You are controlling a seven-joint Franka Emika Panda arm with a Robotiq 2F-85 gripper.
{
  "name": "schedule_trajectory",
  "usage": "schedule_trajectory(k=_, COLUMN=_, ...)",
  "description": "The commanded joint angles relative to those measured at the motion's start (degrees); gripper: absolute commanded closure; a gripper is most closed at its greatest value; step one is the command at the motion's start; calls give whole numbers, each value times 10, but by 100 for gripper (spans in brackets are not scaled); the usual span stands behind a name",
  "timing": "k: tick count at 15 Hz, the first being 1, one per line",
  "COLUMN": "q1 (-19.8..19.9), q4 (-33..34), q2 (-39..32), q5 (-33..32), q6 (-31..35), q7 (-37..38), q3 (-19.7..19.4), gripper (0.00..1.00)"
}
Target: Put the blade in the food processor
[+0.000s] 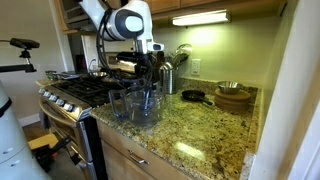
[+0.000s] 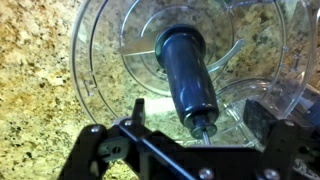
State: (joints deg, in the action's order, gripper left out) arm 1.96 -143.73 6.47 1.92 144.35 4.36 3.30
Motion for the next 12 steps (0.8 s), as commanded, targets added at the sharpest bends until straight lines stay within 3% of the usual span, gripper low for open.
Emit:
schedule_trajectory(k=1, q1=-13, q4=23, q2=-22, q5=23, q6=-19, q7=-24, q3=-13, gripper=3)
schedule_trajectory(k=4, q1=-12, q4=30, q2=-31, q5=28, q6=-22, q7=-30, q3=-12, gripper=23)
schedule_trajectory(k=5, q1=-11, q4=31, q2=-33, q5=29, q6=-23, q7=-31, q3=-12, gripper=35)
schedule_trajectory(k=7, q1=-10, q4=31, q2=-34, q5=27, q6=-26, q7=-28, q3=-12, gripper=49)
schedule_trajectory(k=12, q1=-9, q4=26, q2=-20, q5=14, q6=-36, q7=-15, q3=-12, gripper=80)
